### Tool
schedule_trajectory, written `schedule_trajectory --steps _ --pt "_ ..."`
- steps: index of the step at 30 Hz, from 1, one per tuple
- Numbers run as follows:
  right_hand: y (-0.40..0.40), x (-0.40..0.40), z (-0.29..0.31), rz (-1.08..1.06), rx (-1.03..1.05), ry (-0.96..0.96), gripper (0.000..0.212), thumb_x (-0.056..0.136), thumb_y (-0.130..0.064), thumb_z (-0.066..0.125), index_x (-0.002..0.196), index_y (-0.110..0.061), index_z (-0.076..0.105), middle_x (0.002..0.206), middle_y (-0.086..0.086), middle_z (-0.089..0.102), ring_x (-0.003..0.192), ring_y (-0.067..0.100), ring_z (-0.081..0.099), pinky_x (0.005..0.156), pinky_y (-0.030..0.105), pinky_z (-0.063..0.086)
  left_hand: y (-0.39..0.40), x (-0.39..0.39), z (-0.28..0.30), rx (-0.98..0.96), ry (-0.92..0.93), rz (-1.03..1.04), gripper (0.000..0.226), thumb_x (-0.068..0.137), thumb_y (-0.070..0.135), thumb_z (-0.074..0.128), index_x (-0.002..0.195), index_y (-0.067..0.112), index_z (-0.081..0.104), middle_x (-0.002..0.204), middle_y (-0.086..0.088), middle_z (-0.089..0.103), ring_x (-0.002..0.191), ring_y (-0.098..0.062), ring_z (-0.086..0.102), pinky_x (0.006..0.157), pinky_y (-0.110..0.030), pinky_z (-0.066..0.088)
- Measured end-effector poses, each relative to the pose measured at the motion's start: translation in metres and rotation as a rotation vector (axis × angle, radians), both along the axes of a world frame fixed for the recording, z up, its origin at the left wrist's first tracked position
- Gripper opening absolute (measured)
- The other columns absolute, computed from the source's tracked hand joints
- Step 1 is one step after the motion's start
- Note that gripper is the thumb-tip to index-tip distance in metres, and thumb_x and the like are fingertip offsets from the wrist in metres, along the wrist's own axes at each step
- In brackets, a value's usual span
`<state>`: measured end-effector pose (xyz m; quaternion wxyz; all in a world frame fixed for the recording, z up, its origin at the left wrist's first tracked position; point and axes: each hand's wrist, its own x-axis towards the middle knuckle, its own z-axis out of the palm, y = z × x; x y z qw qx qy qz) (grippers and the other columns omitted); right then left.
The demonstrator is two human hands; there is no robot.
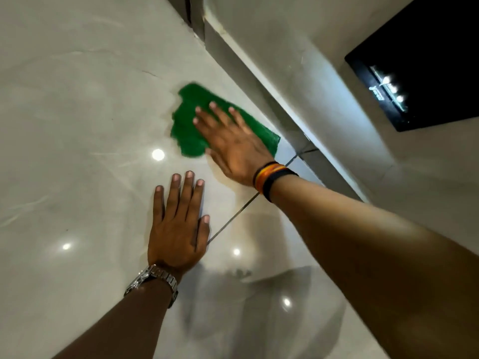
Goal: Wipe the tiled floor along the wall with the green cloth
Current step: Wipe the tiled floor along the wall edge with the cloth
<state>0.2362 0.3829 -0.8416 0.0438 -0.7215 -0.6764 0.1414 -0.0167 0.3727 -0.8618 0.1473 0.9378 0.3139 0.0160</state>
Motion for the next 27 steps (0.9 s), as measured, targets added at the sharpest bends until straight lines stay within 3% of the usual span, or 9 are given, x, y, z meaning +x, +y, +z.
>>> schedule_trajectory --steps 4,8,11,14,17,20,23,25,27 --pt "0.007 0.008 -0.004 -0.353 0.063 0.038 0.059 0.105 -0.033 0.036 0.159 -0.012 0.027 0.168 0.010 0.023 0.157 0.031 0.014 0.129 0.048 0.010 0.001 -0.001 -0.002 -0.003 -0.002 -0.015 0.071 0.106 0.036 0.032 0.172 0.010 0.022 0.183 -0.015 0.018 0.171 -0.035 0.011 0.136 -0.065 0.015" --pt "-0.099 -0.002 -0.003 -0.503 0.002 0.054 0.062 0.103 -0.027 0.041 0.161 -0.015 0.021 0.170 0.004 0.018 0.159 0.021 0.007 0.129 0.036 0.001 0.000 -0.001 -0.001 -0.008 -0.010 -0.015 0.071 0.106 0.035 0.033 0.172 0.010 0.021 0.182 -0.015 0.019 0.170 -0.036 0.012 0.137 -0.064 0.013" --pt "-0.166 -0.004 0.011 -0.584 -0.068 0.100 0.063 0.100 -0.017 0.046 0.159 -0.014 0.024 0.169 0.005 0.021 0.158 0.021 0.011 0.129 0.048 0.016 -0.001 0.000 0.000 -0.020 -0.031 -0.007 0.072 0.106 0.033 0.036 0.172 0.009 0.022 0.182 -0.015 0.020 0.170 -0.036 0.013 0.138 -0.063 0.012" --pt "-0.161 -0.012 0.022 -0.718 0.013 0.220 0.052 0.099 -0.011 0.042 0.151 -0.008 0.040 0.160 0.008 0.041 0.151 0.020 0.032 0.127 0.034 0.023 0.000 -0.001 -0.002 -0.037 -0.035 -0.007 0.072 0.106 0.033 0.037 0.172 0.009 0.022 0.182 -0.015 0.021 0.170 -0.036 0.013 0.137 -0.064 0.013" --pt "-0.149 -0.020 0.044 -0.921 0.197 0.385 0.038 0.102 -0.021 0.037 0.137 -0.018 0.052 0.125 0.000 0.065 0.114 0.002 0.058 0.100 0.010 0.043 -0.001 -0.002 -0.003 -0.045 -0.019 -0.010 0.072 0.106 0.034 0.036 0.172 0.010 0.020 0.183 -0.015 0.018 0.171 -0.036 0.011 0.136 -0.066 0.014" --pt "-0.150 -0.021 0.057 -1.049 0.281 0.485 0.029 0.099 -0.025 0.043 0.125 -0.033 0.054 0.106 -0.015 0.065 0.101 0.000 0.062 0.086 0.020 0.053 0.000 -0.001 -0.004 -0.048 -0.027 -0.019 0.072 0.106 0.035 0.035 0.172 0.010 0.019 0.183 -0.015 0.018 0.171 -0.036 0.011 0.136 -0.066 0.014" --pt "-0.165 -0.020 0.054 -1.062 0.145 0.346 0.039 0.101 -0.020 0.051 0.140 -0.024 0.050 0.134 0.000 0.061 0.122 0.014 0.058 0.103 0.032 0.050 0.000 -0.003 -0.006 -0.048 -0.026 -0.024 0.072 0.107 0.036 0.034 0.173 0.011 0.018 0.183 -0.014 0.018 0.171 -0.036 0.010 0.137 -0.064 0.011" --pt "-0.180 -0.025 0.049 -0.874 0.061 0.092 0.048 0.102 -0.019 0.051 0.149 -0.016 0.042 0.152 0.008 0.046 0.138 0.022 0.047 0.115 0.040 0.042 -0.001 -0.002 -0.008 -0.049 -0.035 -0.030 0.071 0.108 0.037 0.033 0.173 0.012 0.018 0.183 -0.014 0.017 0.171 -0.036 0.010 0.138 -0.063 0.010" --pt "-0.185 -0.029 0.039 -0.592 -0.027 -0.033 0.056 0.105 -0.028 0.044 0.157 -0.013 0.031 0.165 0.011 0.029 0.153 0.026 0.027 0.126 0.046 0.023 0.000 -0.002 -0.008 -0.046 -0.033 -0.029 0.070 0.108 0.037 0.032 0.172 0.011 0.019 0.183 -0.015 0.018 0.171 -0.036 0.011 0.138 -0.063 0.010"
